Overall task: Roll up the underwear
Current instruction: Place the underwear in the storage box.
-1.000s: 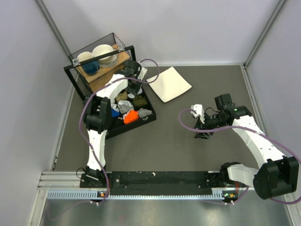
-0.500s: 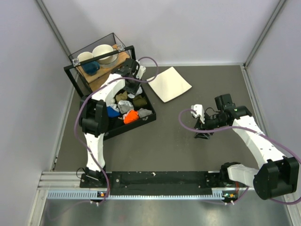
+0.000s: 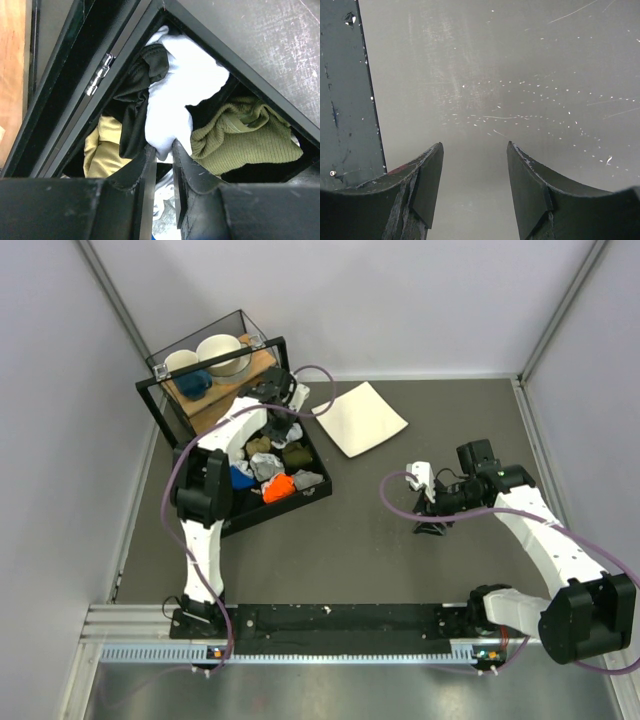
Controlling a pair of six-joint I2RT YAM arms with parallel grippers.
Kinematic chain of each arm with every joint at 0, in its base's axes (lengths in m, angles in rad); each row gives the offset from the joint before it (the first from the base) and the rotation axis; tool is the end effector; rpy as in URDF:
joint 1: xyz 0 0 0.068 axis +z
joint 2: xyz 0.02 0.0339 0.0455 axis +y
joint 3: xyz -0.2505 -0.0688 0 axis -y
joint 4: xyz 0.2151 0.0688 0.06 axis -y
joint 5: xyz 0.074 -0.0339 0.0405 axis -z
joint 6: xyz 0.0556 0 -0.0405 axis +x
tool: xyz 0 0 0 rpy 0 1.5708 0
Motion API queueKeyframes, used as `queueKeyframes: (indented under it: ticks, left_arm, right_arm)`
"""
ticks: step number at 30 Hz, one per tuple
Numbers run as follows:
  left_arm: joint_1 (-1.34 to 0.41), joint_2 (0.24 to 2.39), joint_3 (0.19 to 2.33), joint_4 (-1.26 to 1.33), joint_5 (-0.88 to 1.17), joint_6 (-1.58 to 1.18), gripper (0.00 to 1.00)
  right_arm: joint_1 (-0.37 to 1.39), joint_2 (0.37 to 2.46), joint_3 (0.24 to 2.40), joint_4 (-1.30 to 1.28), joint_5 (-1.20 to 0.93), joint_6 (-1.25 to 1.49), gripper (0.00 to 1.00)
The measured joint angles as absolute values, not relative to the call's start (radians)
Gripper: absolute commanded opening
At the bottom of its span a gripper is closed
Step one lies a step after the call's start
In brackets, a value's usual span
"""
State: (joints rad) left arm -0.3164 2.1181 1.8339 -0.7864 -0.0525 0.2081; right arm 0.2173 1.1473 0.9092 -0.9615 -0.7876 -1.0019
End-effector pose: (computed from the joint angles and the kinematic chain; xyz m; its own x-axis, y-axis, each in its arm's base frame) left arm 0.4150 -0.1328 0.2110 -0.7567 0.4648 -0.4597 0.4529 0.8798 0.1441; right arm 0.1686 0.0776 0.2439 -0.1506 -0.6420 -0.7518 -0.9838 0.1720 0.0502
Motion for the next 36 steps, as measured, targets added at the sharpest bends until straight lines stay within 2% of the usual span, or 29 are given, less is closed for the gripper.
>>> queueKeyframes:
  ticks: [36]
  left_arm:
    - [-0.298, 2.226, 1.987, -0.918, -0.007, 0.2, 0.22]
  right_arm:
    - [0.217, 1.147, 0.908, -0.962, -0.788, -1.002, 0.55]
